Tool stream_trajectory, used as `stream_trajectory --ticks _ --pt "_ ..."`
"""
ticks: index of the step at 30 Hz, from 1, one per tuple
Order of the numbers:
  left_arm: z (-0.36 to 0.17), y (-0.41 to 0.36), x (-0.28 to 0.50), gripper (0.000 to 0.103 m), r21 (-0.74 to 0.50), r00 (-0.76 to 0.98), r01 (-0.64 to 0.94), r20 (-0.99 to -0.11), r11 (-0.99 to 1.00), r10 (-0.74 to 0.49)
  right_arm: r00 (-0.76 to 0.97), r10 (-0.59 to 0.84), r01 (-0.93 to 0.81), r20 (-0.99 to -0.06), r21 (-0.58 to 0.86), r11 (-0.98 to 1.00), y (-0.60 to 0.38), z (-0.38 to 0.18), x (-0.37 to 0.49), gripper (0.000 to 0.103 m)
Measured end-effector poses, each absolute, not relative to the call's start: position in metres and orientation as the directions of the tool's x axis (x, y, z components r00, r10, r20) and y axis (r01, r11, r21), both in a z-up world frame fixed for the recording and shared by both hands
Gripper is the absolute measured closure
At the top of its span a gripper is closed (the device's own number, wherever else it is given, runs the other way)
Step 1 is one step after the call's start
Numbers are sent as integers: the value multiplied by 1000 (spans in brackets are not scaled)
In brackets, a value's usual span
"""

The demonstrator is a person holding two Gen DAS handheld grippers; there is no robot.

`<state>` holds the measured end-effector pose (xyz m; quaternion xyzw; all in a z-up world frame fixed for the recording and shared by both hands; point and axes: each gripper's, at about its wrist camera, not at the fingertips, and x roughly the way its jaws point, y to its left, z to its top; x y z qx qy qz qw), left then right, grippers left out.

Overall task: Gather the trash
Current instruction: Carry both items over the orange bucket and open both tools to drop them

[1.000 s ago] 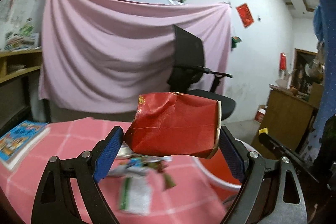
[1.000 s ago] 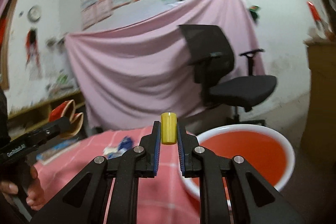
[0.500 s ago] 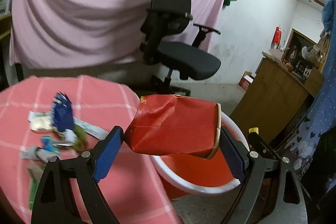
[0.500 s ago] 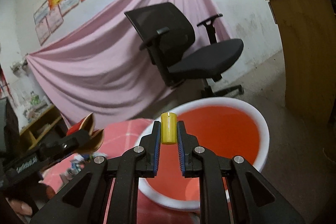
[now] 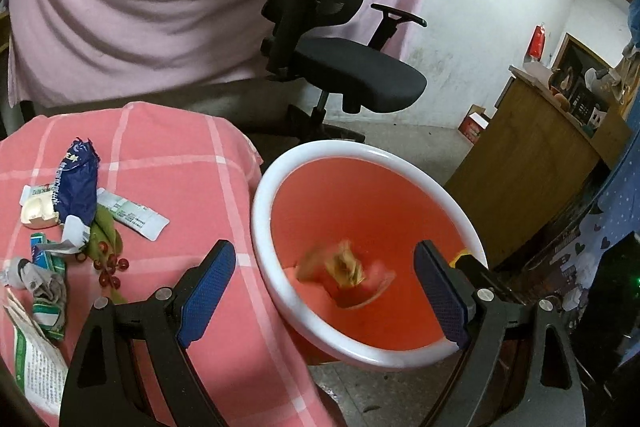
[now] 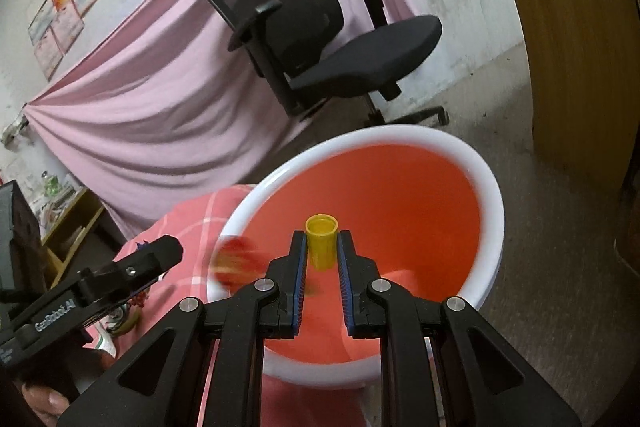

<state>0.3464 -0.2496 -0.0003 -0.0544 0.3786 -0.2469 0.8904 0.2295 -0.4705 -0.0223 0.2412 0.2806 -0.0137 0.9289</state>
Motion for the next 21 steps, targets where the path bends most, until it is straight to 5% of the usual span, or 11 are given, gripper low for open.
stream_trajectory --ticks 3,11,19,21 --pt "3 -243 344 16 -281 610 390 -634 877 -475 841 113 157 -529 439 884 -469 -22 229 74" --pt "26 -215 312 16 -202 753 347 -521 916 -401 875 102 103 -474 387 916 -453 -6 225 71" --pt "46 -164 267 6 -131 879 292 -353 947 -320 934 116 -2 -339 319 948 -417 25 212 53" --pt "49 -151 260 2 -126 901 263 -321 956 -290 946 123 -29 -299 300 953 -406 34 208 38"
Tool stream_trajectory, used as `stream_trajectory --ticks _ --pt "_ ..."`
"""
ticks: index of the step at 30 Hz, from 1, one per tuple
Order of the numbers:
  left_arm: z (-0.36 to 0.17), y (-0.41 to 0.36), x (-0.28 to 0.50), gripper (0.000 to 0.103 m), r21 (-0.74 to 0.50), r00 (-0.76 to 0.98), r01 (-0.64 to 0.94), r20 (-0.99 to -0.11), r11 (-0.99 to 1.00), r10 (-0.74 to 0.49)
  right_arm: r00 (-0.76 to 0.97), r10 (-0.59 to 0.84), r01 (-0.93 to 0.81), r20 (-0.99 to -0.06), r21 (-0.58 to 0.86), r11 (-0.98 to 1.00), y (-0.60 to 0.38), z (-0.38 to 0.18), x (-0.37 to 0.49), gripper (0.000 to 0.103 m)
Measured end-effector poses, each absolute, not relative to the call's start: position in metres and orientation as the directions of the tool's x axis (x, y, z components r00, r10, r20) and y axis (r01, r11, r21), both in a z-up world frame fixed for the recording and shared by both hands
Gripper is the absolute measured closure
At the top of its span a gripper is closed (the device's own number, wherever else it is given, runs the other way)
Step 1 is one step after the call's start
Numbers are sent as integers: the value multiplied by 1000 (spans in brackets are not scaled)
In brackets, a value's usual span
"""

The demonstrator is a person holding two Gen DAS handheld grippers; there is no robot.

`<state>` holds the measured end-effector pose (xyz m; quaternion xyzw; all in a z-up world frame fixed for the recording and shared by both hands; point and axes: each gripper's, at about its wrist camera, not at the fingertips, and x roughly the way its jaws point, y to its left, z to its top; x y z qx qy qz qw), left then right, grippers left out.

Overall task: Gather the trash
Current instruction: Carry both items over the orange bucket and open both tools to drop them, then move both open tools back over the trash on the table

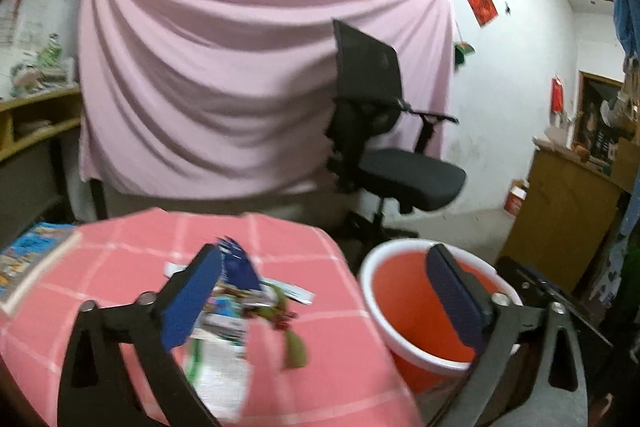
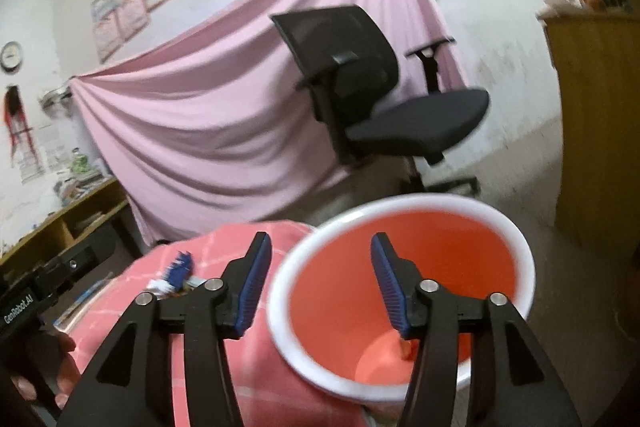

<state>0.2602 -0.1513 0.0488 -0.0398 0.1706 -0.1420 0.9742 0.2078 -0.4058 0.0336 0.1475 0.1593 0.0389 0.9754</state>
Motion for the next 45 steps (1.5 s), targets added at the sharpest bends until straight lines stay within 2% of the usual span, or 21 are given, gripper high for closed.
stream_trajectory --ticks 1,5,7,16,21,26,31,36,41,44,45 --pt "49 -145 256 2 -125 913 245 -302 961 -272 951 125 -38 -281 294 955 -402 37 206 23" --pt "51 -116 246 2 -131 944 190 -247 973 -217 970 139 -88 -198 248 965 -379 50 198 14" --pt "49 -100 239 2 -129 958 155 -221 979 -181 975 144 -100 -171 240 965 -373 53 196 0" --pt "32 -46 208 2 -102 987 51 -146 993 -66 983 166 -148 -78 191 970 -339 61 191 0" --pt "17 -31 197 2 -96 992 10 -121 995 -22 981 188 -179 -58 133 975 -319 60 187 0" --pt "10 -25 195 2 -91 992 18 -123 996 -30 977 202 -197 -62 70 978 -302 58 189 0" --pt "7 -17 205 2 -130 982 41 -176 991 -64 970 212 -210 -122 32 977 -289 49 198 0" --pt "2 -14 227 2 -163 942 84 -310 983 -131 949 223 -221 -225 35 975 -287 38 214 0" --pt "-3 -18 244 2 -187 895 119 -404 975 -187 915 248 -234 -318 83 969 -291 29 229 0" --pt "-8 -23 252 3 -187 859 151 -461 971 -223 891 274 -248 -363 117 962 -294 25 238 7" --pt "-11 -27 256 3 -185 840 165 -489 969 -236 880 285 -254 -380 130 958 -294 23 241 12"
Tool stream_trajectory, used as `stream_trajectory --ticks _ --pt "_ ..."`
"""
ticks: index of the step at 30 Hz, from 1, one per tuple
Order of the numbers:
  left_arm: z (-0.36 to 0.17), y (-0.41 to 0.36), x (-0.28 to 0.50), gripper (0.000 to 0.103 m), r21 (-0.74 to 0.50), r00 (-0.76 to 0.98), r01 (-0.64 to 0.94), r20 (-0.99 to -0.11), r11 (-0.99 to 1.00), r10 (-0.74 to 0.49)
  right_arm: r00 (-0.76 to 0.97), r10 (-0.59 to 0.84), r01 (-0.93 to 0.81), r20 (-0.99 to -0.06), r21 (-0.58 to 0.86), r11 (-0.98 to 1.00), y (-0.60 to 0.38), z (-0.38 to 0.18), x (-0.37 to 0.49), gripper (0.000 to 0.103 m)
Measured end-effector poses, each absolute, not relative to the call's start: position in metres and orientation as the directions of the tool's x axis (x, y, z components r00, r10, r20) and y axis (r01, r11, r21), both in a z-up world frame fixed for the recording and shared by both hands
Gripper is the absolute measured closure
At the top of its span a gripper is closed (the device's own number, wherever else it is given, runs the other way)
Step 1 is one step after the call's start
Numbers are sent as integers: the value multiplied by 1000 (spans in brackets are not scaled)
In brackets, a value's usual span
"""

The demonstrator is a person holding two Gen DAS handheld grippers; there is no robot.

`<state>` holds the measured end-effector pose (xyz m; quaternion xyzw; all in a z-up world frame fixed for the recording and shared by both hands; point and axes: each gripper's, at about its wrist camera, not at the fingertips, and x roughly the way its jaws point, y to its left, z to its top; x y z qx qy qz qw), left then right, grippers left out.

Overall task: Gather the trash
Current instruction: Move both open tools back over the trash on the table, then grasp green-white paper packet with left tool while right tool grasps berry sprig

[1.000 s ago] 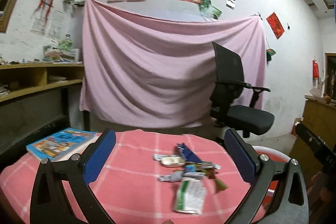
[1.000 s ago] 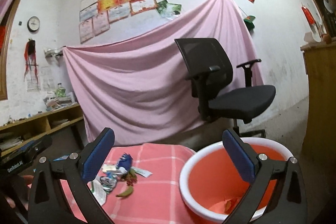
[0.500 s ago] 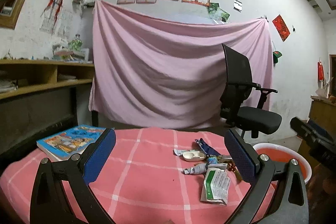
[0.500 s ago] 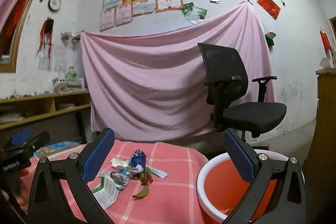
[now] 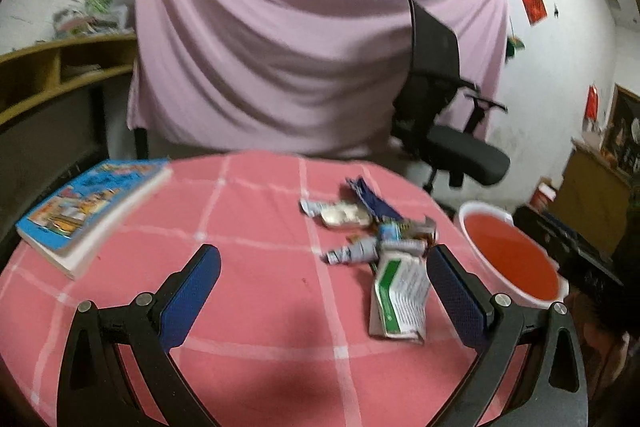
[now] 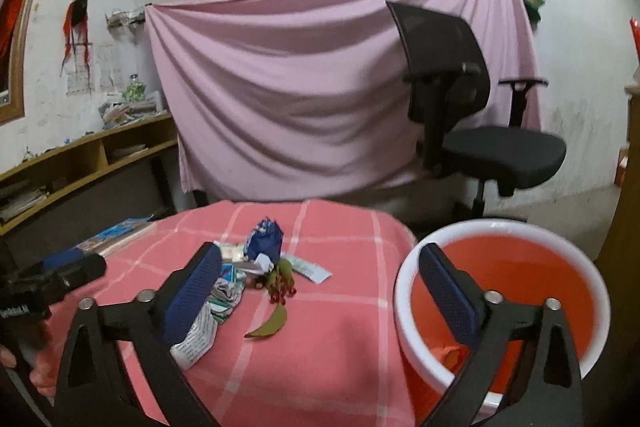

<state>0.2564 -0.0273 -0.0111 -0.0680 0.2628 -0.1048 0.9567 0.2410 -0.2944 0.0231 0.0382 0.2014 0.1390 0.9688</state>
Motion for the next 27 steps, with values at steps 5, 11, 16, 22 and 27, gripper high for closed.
stream_trajectory --ticks 5,11,16,22,27 --pt "-17 -40 271 10 -195 767 230 -567 954 -301 817 330 -272 -473 188 944 -297 13 260 30" --pt "-30 -50 293 27 -262 648 291 -653 920 -392 740 361 -281 -567 227 932 -295 1 275 47" --pt "-36 -57 306 35 -293 583 316 -690 902 -429 711 365 -274 -601 242 931 -296 -3 282 53" --pt "-39 -68 311 74 -260 549 335 -727 906 -412 681 364 -301 -635 210 930 -286 -4 287 56" --pt "-39 -63 310 84 -289 541 331 -722 898 -431 639 373 -340 -673 188 921 -274 -8 297 66"
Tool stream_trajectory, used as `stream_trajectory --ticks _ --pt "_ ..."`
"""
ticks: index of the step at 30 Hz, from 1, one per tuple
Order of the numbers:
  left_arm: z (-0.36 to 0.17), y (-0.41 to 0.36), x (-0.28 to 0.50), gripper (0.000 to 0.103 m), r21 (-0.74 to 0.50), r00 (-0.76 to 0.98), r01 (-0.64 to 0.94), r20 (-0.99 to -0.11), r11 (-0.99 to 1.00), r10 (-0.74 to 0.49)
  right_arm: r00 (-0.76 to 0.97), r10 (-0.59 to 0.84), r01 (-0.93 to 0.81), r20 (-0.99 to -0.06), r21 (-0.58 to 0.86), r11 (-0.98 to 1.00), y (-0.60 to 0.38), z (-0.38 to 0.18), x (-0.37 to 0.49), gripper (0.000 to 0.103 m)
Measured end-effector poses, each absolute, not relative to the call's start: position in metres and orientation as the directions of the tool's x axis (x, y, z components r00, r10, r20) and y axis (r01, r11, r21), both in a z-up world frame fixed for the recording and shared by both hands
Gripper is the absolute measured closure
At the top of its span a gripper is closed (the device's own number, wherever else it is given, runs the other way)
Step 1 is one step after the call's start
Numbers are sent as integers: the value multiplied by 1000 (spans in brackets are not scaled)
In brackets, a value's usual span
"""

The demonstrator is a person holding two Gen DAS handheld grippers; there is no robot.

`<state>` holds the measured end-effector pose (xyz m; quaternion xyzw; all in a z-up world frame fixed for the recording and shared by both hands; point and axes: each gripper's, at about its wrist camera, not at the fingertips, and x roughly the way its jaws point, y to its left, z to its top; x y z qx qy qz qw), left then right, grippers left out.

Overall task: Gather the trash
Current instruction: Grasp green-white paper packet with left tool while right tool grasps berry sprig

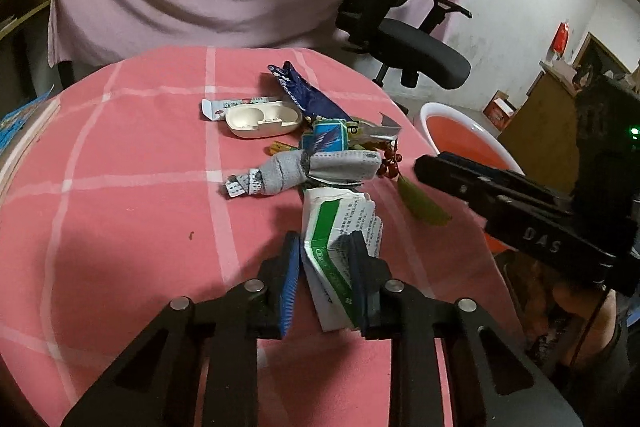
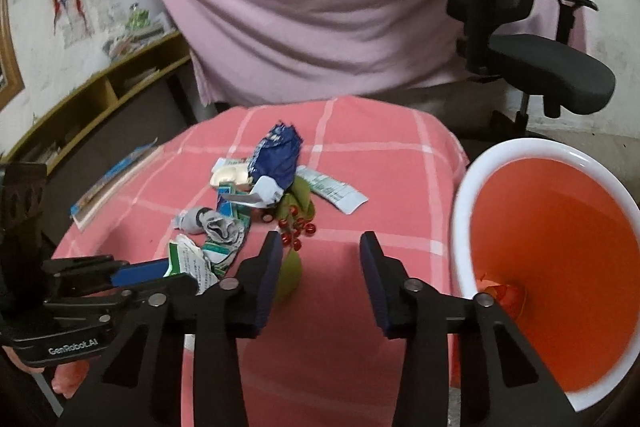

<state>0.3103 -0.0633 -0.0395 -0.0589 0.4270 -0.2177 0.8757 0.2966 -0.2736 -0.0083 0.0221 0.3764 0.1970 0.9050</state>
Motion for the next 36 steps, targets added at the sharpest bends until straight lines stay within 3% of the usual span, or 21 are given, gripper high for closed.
stream_trajectory --ticks 6,10,12,24,36 --pt "-36 -56 309 86 -313 546 319 -711 894 -444 604 386 -387 -697 167 907 -254 -10 313 67" --pt "-34 -56 308 88 -325 551 316 -702 891 -451 569 371 -395 -734 152 906 -249 -17 319 87" --pt "-33 -56 307 89 -327 556 318 -696 890 -454 556 376 -390 -741 167 906 -252 -20 320 90" --pt "-23 -59 288 93 -301 606 367 -640 880 -472 630 416 -388 -656 198 900 -268 -6 294 91" --pt "-8 -68 256 96 -190 722 395 -541 899 -431 687 418 -386 -595 190 903 -278 -1 275 91"
